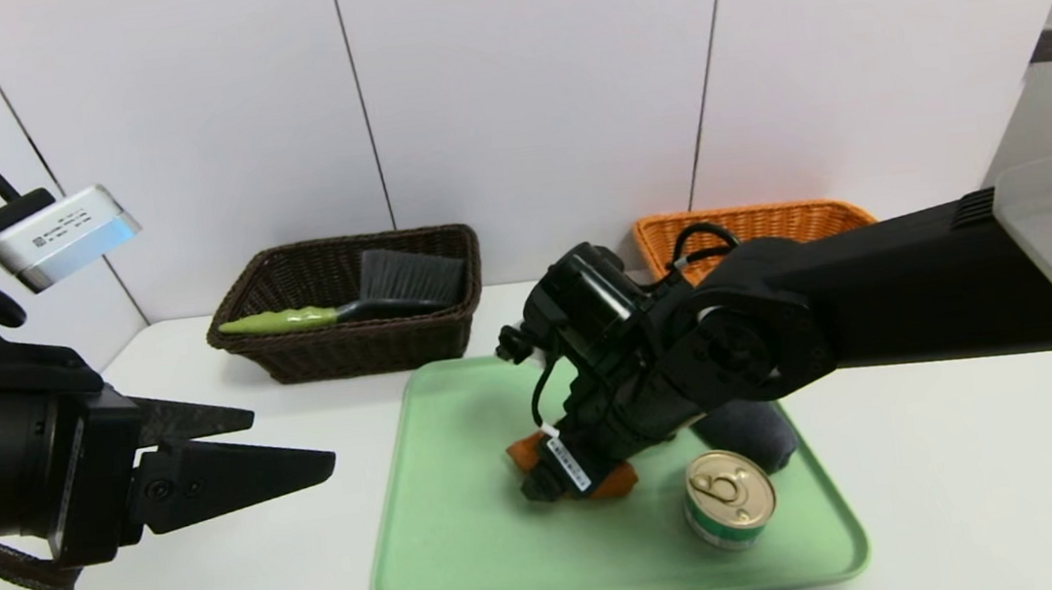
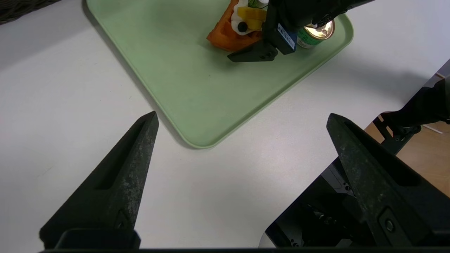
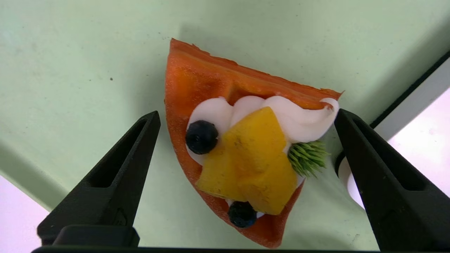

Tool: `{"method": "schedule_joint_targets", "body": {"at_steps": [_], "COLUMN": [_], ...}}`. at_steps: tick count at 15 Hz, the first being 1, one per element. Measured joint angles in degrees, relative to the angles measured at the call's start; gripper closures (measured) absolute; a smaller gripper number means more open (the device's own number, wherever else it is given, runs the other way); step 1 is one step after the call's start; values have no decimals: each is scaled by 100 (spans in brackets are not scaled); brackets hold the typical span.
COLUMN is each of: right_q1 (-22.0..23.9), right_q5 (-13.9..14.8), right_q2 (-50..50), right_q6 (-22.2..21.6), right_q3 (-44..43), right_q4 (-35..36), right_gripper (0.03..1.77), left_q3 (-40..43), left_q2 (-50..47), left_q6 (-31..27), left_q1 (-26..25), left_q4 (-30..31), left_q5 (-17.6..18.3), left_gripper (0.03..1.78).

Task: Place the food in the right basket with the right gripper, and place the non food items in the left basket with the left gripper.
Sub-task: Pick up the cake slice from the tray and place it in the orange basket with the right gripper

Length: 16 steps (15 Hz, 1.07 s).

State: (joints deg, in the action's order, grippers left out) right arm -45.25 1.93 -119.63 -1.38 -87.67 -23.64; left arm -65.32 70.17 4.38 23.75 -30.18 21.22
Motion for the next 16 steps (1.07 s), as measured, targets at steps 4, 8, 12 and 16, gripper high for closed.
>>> {"method": "schedule_joint_targets", "body": {"at_steps": [4,8,12,16], "right_q1": [-15,-20,-67,41], "right_q5": [24,22,38,166], "right_q2": [-55,-22,339,872], "right_q6": [-18,-27,-90,-115], "right_q3": [-26,-77,-190,-433], "right_q4": [10,-17,-32,-61], "right_gripper": [69,85,89,91], "left_q3": [2,2,0,-17], "left_q2": [4,2,-9,-27], "left_q6": [0,0,6,5], "left_q1": [-2,-5,-10,-11], "left_q4": [1,4,4,4], "left_q5": [2,0,-4,2], "left_gripper": [12,12,12,12]}}
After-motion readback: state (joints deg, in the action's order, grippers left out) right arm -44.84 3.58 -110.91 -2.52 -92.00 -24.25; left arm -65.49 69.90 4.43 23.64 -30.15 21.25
